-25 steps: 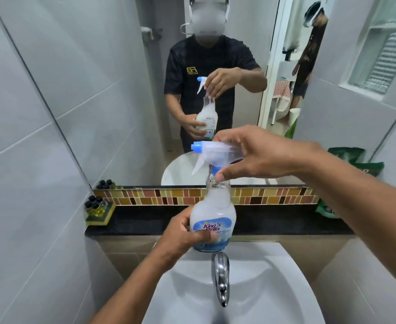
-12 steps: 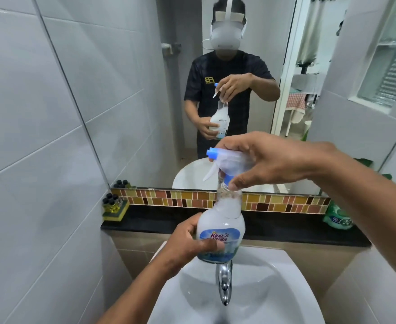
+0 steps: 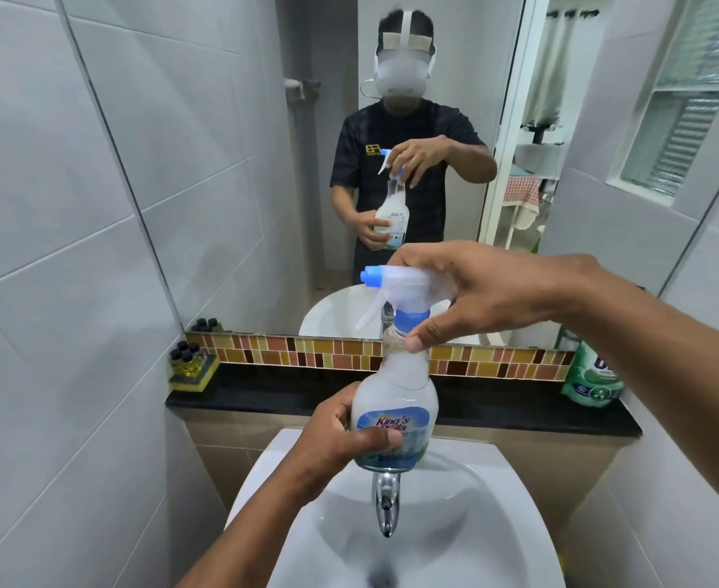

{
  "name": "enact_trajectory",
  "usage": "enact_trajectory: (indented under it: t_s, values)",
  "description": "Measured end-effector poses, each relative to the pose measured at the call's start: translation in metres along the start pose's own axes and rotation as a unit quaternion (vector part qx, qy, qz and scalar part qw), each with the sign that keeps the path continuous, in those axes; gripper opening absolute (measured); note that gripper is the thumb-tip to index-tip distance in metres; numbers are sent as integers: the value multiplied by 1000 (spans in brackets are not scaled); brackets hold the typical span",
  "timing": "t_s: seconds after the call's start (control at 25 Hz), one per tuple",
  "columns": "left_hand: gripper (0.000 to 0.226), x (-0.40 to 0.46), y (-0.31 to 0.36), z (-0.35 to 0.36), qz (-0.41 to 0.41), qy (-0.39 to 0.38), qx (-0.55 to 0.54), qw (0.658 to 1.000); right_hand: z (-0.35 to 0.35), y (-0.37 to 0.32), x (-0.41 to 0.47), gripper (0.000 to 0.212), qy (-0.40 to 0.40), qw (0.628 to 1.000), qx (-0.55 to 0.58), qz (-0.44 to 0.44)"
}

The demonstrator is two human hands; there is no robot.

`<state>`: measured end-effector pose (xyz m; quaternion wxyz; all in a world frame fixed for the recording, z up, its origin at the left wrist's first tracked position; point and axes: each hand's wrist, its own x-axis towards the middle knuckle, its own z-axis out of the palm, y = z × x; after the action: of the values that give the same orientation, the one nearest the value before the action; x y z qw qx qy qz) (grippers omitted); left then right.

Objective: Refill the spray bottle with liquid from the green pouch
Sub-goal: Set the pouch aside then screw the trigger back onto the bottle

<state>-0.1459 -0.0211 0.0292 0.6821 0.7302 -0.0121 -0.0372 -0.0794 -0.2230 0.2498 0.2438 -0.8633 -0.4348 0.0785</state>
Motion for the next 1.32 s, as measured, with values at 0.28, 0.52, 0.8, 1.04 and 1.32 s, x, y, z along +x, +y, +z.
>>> enact_trajectory:
  t_s: [0.28, 0.52, 0.8, 1.04, 1.32]
  values:
    - [75, 1, 6, 2, 10, 4, -16, 1000, 4, 8, -7, 46, 54, 998, 38, -18]
    - [72, 1, 9, 0, 8, 7, -11, 1000, 4, 16, -6, 44, 51, 993, 105, -27]
    - [80, -2, 3, 5, -9, 9, 5, 1000, 5, 15, -6, 47, 26, 993, 112, -34]
    - [84, -3, -2, 8, -16, 17, 17, 1000, 12, 16, -12, 44, 71, 994, 69, -34]
    - [83, -1, -1, 10, -11, 6, 28, 1000, 16, 19, -14, 52, 96, 994, 46, -19]
